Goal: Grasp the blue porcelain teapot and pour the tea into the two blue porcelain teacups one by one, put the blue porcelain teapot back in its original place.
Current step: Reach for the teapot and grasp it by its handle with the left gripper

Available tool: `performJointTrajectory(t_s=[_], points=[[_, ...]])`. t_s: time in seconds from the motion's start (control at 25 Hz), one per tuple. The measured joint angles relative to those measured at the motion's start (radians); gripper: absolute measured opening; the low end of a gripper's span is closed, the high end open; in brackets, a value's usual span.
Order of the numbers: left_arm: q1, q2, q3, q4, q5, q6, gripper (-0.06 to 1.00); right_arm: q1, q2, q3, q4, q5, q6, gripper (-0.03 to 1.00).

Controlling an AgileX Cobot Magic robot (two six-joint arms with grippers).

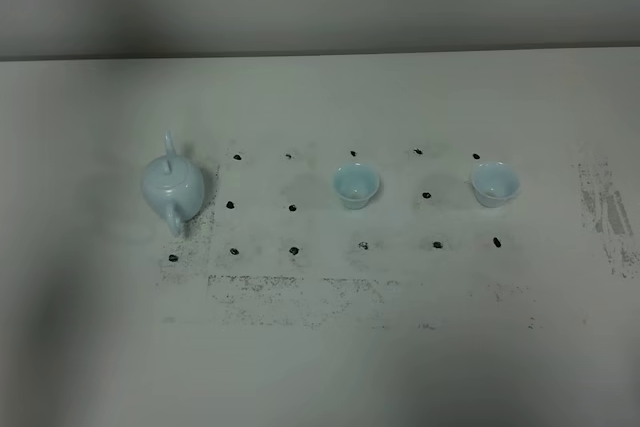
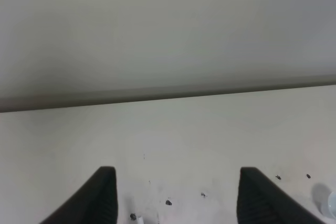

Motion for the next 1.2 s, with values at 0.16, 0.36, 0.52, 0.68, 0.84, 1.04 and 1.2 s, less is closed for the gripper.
performJointTrajectory(t_s=[0.16,0.36,0.52,0.68,0.84,1.04,1.2], points=[[0.0,0.0,0.0,0.0,0.0,0.003,0.52,0.0,-0.043,0.001,0.0,-0.002,-0.004,0.54],[0.0,0.0,0.0,0.0,0.0,0.004,0.52,0.0,-0.044,0.001,0.0,-0.002,-0.007,0.54],[0.0,0.0,0.0,0.0,0.0,0.004,0.52,0.0,-0.044,0.001,0.0,-0.002,-0.006,0.54],[0.0,0.0,0.0,0.0,0.0,0.004,0.52,0.0,-0.044,0.001,0.0,-0.002,-0.006,0.54],[0.0,0.0,0.0,0.0,0.0,0.004,0.52,0.0,-0.044,0.001,0.0,-0.002,-0.006,0.54],[0.0,0.0,0.0,0.0,0.0,0.004,0.52,-0.021,-0.044,0.001,0.0,-0.003,-0.006,0.54],[0.0,0.0,0.0,0.0,0.0,0.004,0.52,-0.105,-0.044,0.001,0.012,-0.003,-0.006,0.54]])
